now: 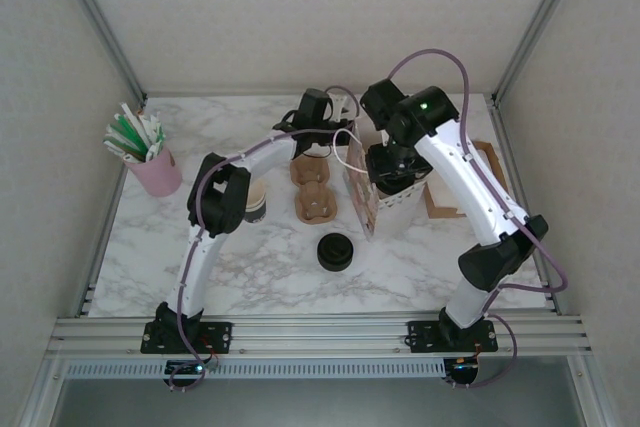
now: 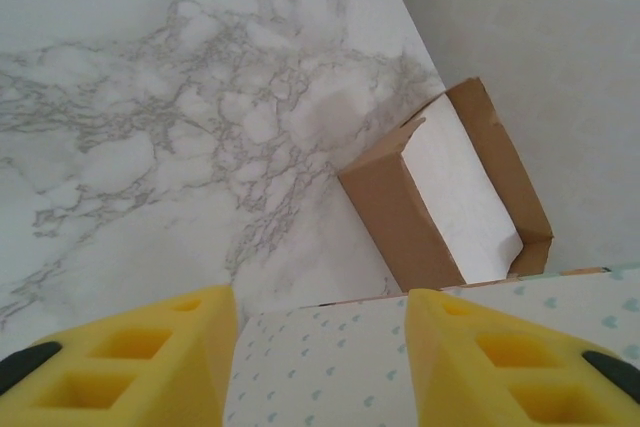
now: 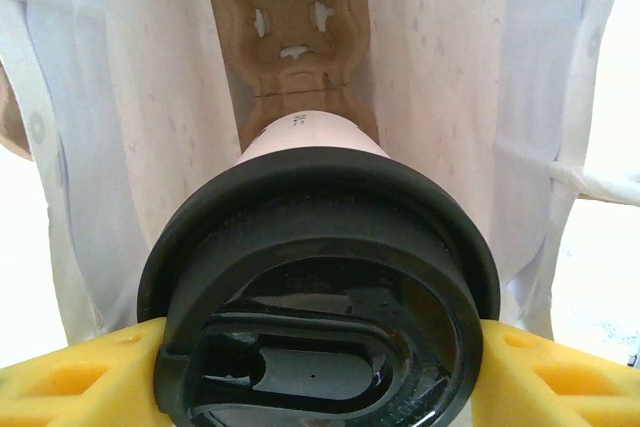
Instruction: Pack the takeout coffee
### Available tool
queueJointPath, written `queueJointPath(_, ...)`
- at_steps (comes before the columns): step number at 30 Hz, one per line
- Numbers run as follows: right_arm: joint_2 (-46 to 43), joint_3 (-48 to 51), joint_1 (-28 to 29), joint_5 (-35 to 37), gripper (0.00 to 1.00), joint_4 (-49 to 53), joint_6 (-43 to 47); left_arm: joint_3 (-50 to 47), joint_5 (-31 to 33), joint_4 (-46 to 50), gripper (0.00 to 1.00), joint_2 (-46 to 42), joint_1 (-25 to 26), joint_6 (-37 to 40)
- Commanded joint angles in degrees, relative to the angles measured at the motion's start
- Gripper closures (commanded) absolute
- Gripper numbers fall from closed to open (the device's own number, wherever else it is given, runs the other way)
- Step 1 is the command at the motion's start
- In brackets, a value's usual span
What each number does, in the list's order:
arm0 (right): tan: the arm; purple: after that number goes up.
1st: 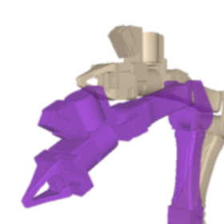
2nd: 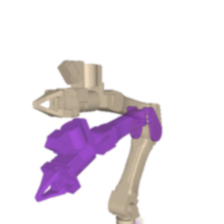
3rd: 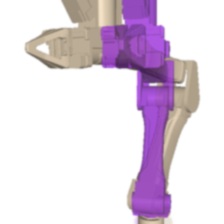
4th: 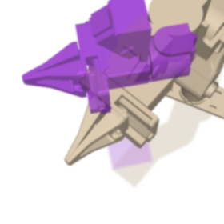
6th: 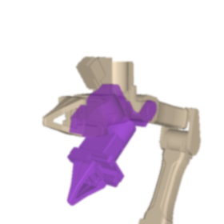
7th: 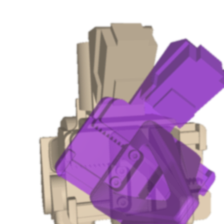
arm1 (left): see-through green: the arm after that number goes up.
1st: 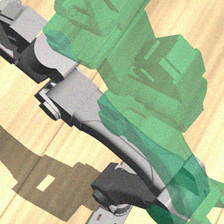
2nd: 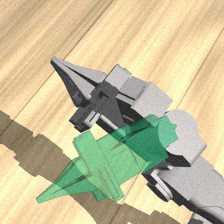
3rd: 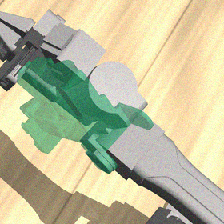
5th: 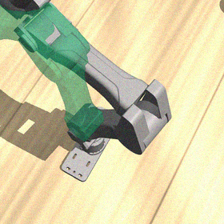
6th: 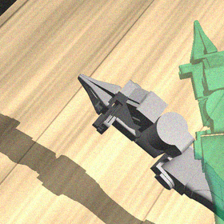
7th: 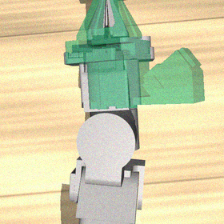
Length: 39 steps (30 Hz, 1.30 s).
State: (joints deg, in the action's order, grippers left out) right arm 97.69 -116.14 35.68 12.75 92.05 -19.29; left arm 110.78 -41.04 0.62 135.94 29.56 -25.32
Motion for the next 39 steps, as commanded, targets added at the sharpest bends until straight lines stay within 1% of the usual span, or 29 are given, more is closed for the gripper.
queueJointPath(1,-2.34,1.59,-0.38,-0.90,0.33,10.92,-1.23,-1.12,-2.19,-3.03,0.52,-2.76,1.10,-1.06)
queueJointPath(8,-4.26,0.28,-0.74,0.42,0.32,10.91,-2.23,-2.15,-2.74,-4.04,0.52,-3.27,1.29,-1.66)
queueJointPath(14,-5.14,2.25,-2.59,1.18,0.32,10.96,-2.09,-3.79,-2.31,-5.18,0.52,-4.69,1.16,-2.60)
queueJointPath(18,-5.40,3.53,-3.25,0.50,0.32,10.96,-1.59,-3.95,-2.21,-5.69,0.51,-4.99,1.16,-3.04)
queueJointPath(22,-5.14,4.73,-3.26,-0.34,0.32,10.95,-1.21,-3.34,-3.42,-6.72,0.51,-4.21,1.37,-4.19)
queueJointPath(30,-5.88,7.80,-3.24,-2.07,0.33,10.81,-0.96,-2.98,-4.65,-7.04,0.52,-3.77,2.82,-4.74)
queueJointPath(39,-6.98,9.50,-1.27,-4.50,0.33,10.78,-0.84,-5.17,-5.40,-7.98,0.52,-5.11,4.09,-5.02)
